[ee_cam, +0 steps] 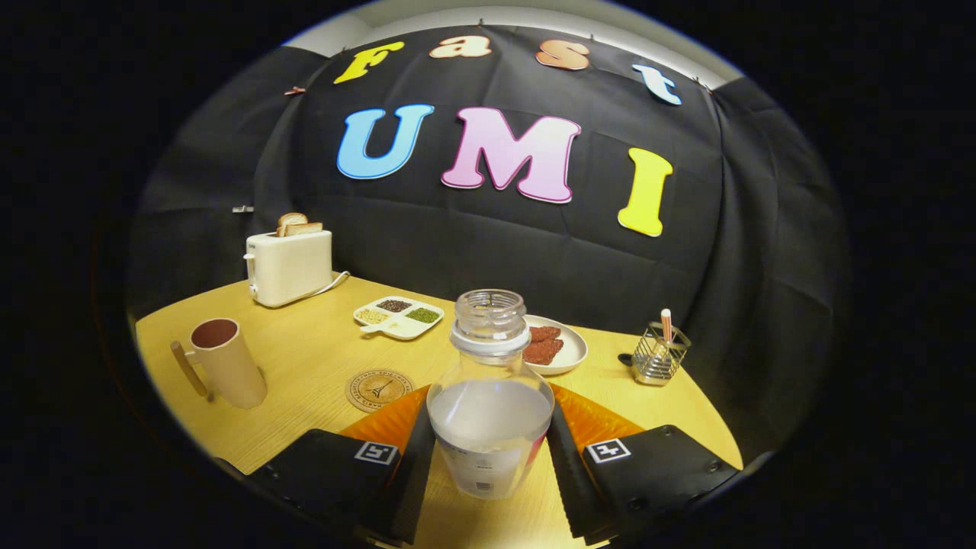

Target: Take the bottle from table, then pour the juice into the cup, finally place the bottle on the coaster

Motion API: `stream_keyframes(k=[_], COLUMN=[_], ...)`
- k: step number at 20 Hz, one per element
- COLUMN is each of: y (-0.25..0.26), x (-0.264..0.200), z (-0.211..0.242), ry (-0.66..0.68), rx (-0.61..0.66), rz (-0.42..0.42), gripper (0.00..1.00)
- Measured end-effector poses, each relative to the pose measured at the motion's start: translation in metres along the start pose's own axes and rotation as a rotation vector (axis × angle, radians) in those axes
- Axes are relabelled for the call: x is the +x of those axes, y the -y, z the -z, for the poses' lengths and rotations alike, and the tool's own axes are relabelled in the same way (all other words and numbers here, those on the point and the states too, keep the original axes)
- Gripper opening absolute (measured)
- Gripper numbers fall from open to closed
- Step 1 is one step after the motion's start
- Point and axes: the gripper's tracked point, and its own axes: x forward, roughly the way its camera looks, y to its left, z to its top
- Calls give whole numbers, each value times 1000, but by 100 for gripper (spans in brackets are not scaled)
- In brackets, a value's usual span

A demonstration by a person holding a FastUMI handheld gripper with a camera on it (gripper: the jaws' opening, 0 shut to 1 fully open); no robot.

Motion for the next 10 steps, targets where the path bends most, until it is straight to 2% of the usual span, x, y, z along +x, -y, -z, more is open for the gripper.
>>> stream_keyframes(k=[10], y=[-48], x=[-13], z=[-91], ry=[37], rx=[-235], rz=[-37], gripper=[74])
